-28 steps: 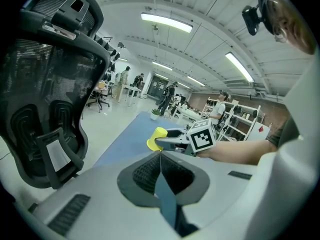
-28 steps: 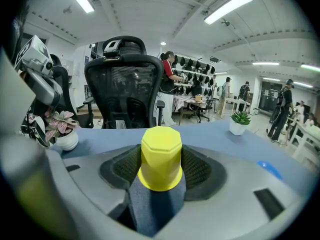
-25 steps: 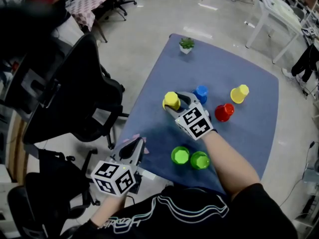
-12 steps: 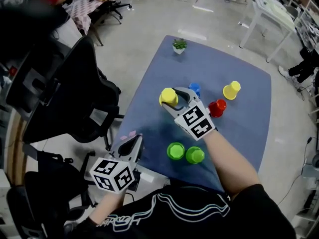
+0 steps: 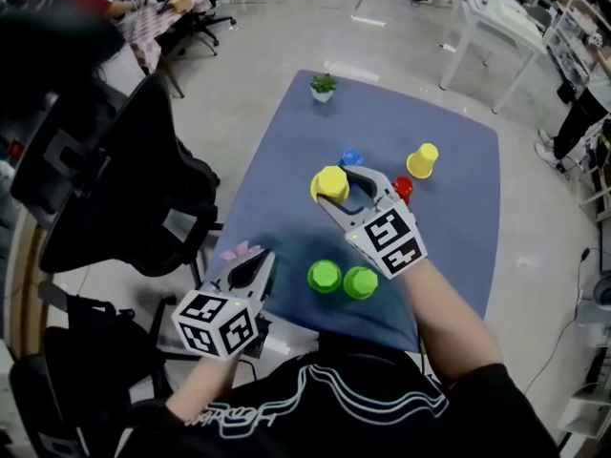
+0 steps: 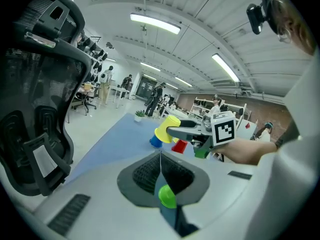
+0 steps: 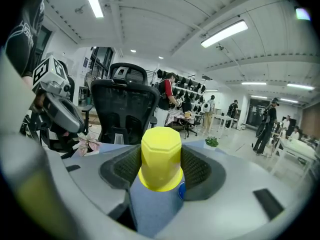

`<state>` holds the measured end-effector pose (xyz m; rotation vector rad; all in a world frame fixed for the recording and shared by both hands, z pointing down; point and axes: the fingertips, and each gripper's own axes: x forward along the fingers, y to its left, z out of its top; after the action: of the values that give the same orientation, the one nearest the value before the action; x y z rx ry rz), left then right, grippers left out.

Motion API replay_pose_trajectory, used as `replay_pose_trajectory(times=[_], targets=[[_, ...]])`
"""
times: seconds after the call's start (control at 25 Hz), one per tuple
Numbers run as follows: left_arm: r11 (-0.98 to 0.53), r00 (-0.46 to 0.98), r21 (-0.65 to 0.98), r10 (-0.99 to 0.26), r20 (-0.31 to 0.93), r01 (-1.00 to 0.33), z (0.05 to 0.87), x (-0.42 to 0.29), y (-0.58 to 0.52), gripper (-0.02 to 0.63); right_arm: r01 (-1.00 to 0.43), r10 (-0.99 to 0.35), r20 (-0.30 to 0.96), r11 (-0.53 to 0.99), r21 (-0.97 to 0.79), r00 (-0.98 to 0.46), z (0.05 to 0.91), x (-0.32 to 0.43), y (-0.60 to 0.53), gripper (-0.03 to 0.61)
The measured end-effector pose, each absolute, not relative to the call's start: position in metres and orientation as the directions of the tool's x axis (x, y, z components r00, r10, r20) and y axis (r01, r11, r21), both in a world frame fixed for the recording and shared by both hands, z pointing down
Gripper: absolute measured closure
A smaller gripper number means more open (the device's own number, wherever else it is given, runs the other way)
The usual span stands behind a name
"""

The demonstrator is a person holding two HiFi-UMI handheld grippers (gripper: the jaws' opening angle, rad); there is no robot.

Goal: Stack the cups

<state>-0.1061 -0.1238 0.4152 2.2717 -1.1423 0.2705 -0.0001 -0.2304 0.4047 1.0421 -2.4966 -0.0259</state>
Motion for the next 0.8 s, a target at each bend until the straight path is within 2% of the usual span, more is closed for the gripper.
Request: replay_pose_trajectory(times=[0.8], targets=[[-0.559,0.685,0.395,-0.598,0.417,-0.729,0.414,-0.072,-0.088,0.588,-0.798,-0.794,0.343,0.578,0.172,-0.501,0.386,0.086,-0.133,0.321]])
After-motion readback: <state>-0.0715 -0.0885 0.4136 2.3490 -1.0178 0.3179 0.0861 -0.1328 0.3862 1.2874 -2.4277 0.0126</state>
